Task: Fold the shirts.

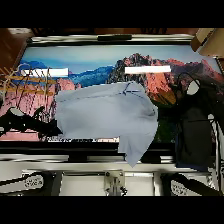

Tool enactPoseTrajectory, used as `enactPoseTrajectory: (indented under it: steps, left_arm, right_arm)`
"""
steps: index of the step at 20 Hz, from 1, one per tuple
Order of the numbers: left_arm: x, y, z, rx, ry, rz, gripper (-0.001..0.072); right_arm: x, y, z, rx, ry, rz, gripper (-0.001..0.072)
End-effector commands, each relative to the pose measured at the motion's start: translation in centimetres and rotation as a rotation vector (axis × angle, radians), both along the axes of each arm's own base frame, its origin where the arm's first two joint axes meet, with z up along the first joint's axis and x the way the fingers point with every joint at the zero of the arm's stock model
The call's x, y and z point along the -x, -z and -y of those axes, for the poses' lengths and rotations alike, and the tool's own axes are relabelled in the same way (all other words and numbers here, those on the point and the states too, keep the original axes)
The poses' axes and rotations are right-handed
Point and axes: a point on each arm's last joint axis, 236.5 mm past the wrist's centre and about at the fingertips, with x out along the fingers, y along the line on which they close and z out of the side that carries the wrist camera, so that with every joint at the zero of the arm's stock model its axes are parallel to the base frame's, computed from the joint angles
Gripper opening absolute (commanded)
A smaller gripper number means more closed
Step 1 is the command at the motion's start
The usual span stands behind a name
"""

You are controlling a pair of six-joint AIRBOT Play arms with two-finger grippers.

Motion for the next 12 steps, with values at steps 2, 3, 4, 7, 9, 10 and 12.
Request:
enactPoseTrajectory:
  steps: [2, 3, 4, 7, 9, 10, 12]
  left_arm:
    - [-1.1, -1.5, -0.2, -0.027, 0.034, 0.078, 0.0035]
    - [-1.6, -2.2, -0.4, -0.036, 0.033, 0.106, 0.0035]
    - [-2.1, -2.9, -0.5, -0.045, 0.032, 0.133, 0.0035]
    - [-3.0, -4.5, -0.8, -0.065, 0.032, 0.195, 0.0035]
    - [-2.9, -5.2, -0.7, -0.065, 0.035, 0.204, 0.0035]
    - [-2.8, -5.6, -0.6, -0.062, 0.042, 0.208, 0.0036]
    - [-3.1, -6.7, -0.7, -0.069, 0.047, 0.238, 0.0035]
  right_arm:
    - [3.8, 4.1, -0.8, -0.094, 0.088, -0.113, 0.0548]
    - [4.0, 4.5, -0.9, -0.098, 0.095, -0.116, 0.0547]
    - [4.2, 4.9, -1.2, -0.100, 0.094, -0.117, 0.0548]
    - [4.2, 5.1, -1.7, -0.112, 0.095, -0.115, 0.0547]
    - [4.6, 5.0, -1.7, -0.109, 0.090, -0.130, 0.0548]
    - [5.1, 5.0, -1.5, -0.102, 0.081, -0.147, 0.0548]
    - [5.7, 5.1, -0.8, -0.072, 0.063, -0.169, 0.0548]
